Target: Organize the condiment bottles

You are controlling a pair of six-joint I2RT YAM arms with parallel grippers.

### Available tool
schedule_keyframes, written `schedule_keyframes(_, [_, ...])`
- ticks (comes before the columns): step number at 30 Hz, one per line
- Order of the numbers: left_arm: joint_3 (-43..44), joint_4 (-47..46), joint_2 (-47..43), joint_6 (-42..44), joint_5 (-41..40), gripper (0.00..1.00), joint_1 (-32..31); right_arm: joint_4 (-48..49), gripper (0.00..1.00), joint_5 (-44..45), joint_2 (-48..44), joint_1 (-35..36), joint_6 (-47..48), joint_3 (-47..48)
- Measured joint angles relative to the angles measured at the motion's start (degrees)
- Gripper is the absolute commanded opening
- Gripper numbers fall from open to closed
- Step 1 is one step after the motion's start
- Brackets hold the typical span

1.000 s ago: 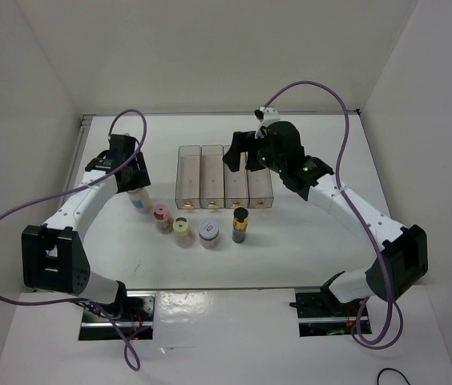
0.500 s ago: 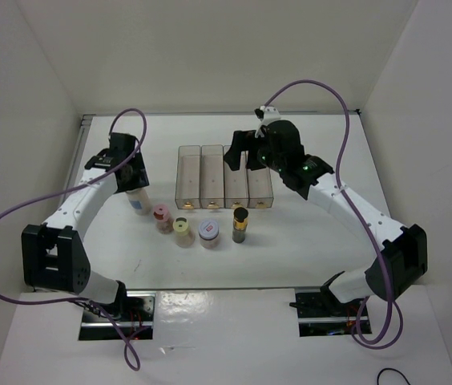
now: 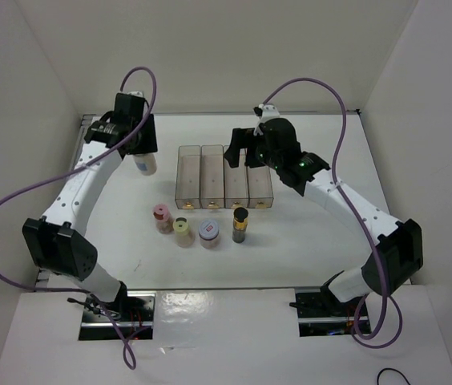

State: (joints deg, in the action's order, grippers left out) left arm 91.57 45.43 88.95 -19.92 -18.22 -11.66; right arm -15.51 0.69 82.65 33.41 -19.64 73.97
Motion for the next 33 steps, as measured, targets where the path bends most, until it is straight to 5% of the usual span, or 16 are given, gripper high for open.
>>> schedule_keyframes(18, [27.61, 2.71, 21.59, 2.03, 3.54, 0.34, -7.74, -1.84, 0.99, 3.26, 0.98, -0.72, -0.66, 0.07])
schedule_keyframes(33, [29.62, 2.54, 28.7, 2.01, 3.74, 0.34, -9.42, -2.75, 0.99, 3.04, 1.03, -1.51, -0.92, -2.29])
